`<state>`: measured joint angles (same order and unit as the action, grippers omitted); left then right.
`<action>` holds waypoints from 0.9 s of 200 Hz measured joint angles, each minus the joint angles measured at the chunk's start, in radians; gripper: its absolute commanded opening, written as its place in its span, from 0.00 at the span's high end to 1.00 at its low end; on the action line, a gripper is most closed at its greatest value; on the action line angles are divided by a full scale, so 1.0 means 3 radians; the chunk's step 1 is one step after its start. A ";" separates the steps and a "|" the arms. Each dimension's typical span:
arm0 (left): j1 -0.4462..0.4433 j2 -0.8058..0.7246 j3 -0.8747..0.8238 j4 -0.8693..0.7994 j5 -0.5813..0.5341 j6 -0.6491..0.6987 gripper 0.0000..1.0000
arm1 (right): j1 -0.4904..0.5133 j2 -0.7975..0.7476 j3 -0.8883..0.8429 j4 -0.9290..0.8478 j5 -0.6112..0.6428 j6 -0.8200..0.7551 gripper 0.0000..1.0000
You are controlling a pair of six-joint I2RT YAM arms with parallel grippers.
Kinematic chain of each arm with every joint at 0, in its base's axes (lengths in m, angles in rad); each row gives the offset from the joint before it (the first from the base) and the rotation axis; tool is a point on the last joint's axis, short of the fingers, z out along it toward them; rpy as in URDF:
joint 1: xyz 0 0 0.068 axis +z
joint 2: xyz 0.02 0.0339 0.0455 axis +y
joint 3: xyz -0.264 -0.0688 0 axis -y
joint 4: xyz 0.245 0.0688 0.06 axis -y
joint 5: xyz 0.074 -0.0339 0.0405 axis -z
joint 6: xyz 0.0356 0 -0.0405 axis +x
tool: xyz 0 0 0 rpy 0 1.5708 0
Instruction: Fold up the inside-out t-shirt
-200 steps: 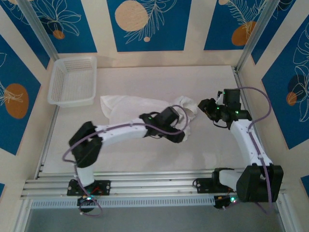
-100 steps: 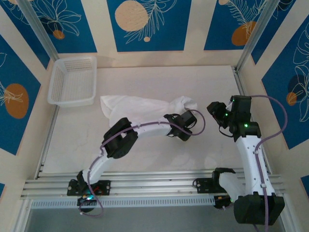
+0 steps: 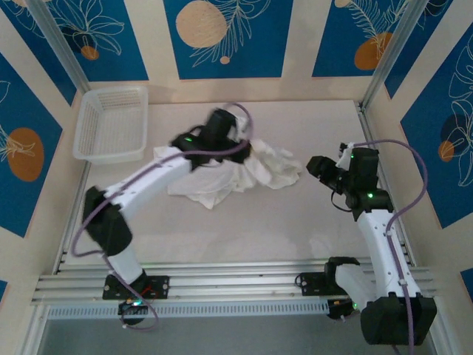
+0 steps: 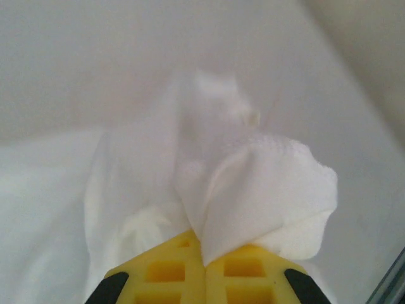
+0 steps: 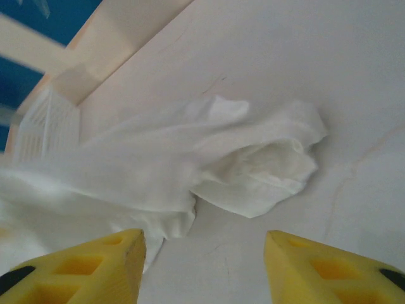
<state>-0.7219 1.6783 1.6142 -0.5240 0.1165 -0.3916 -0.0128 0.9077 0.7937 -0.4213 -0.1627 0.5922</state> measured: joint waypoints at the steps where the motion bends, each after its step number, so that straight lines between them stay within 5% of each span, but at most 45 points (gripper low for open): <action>1: 0.0027 -0.0027 0.0004 -0.0001 0.0015 -0.0005 1.00 | 0.0011 0.0003 -0.0008 0.0013 -0.0003 -0.0009 0.43; 57: 0.0345 -0.0328 -0.0045 -0.0331 0.0167 -0.0041 1.00 | 0.0851 0.0745 -0.0303 0.0832 -0.0070 -0.0200 0.41; 100: 0.0514 -0.0328 -0.0144 -0.0486 0.0167 -0.0187 1.00 | 0.0874 0.1616 -0.0299 0.0989 0.0225 0.0076 0.41; 143: 0.0586 -0.0333 -0.0198 -0.0501 0.0160 -0.0237 1.00 | 0.0874 0.1822 -0.0317 0.0989 0.0502 0.0294 0.37; 171: 0.0622 -0.0346 -0.0249 -0.0500 0.0160 -0.0248 1.00 | 0.0874 0.2085 -0.0258 0.1002 0.0577 0.0367 0.42; 180: 0.0636 -0.0374 -0.0273 -0.0500 0.0159 -0.0249 1.00 | 0.0874 0.2199 -0.0217 0.0999 0.0598 0.0399 0.50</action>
<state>-0.5312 1.5661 1.5322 -0.6739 0.1642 -0.4664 0.2493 1.5673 0.7284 -0.1215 0.0166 0.7120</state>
